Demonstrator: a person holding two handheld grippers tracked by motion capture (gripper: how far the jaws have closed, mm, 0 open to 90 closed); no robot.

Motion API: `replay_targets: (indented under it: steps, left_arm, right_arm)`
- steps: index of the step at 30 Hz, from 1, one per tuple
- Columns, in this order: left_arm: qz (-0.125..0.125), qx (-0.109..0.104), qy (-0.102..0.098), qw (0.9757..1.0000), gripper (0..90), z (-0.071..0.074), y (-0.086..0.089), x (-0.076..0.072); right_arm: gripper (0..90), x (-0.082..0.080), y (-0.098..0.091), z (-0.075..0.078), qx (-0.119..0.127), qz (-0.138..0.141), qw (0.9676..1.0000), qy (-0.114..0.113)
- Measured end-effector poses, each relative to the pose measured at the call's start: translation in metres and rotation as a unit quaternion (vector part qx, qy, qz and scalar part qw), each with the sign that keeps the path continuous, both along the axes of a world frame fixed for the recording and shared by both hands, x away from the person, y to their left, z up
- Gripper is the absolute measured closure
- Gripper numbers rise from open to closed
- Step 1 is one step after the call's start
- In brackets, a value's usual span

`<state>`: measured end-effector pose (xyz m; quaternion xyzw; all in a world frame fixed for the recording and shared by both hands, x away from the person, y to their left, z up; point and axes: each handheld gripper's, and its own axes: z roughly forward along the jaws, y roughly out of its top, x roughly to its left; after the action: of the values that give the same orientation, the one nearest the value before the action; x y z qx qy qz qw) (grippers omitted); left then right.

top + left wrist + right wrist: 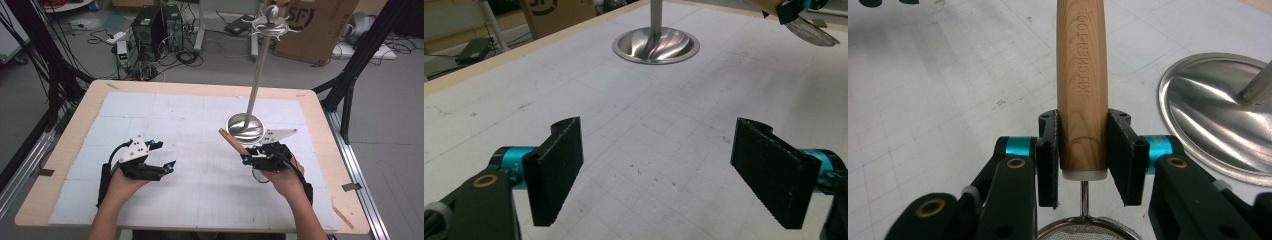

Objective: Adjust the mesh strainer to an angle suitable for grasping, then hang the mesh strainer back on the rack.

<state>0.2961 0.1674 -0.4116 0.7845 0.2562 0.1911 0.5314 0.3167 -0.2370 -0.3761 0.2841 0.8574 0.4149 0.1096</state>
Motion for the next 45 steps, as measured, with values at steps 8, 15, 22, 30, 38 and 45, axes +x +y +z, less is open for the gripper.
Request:
replay_targets:
  steps: [8,15,22,30,38,45]
  left_arm:
    - [-0.001,0.004,0.002,1.0,21.5,-0.001,0.0,-0.001]
    - [-0.004,0.006,0.004,1.0,21.6,-0.002,-0.002,0.0]
    - [0.001,0.0,0.005,1.0,21.8,-0.002,0.0,0.002]
    - [0.0,-0.001,0.005,1.0,21.8,-0.002,0.0,0.002]
    - [-0.005,0.001,0.006,1.0,21.8,0.0,0.0,-0.004]
    - [-0.005,0.0,0.006,1.0,21.9,0.0,-0.001,-0.005]
  right_arm:
    - [68.2,0.0,-0.004,0.002,0.004,-0.001,1.0,0.0]
    - [68.2,-0.001,-0.005,0.002,0.01,-0.004,0.9999,0.001]
    - [68.2,-0.002,-0.017,0.008,0.026,-0.012,0.9995,-0.009]
    - [68.2,-0.003,-0.023,0.018,0.035,-0.016,0.9991,-0.021]
    - [68.2,-0.004,-0.03,0.039,0.043,-0.01,0.998,-0.045]
    - [68.2,-0.003,-0.038,0.058,0.045,-0.012,0.9971,-0.061]
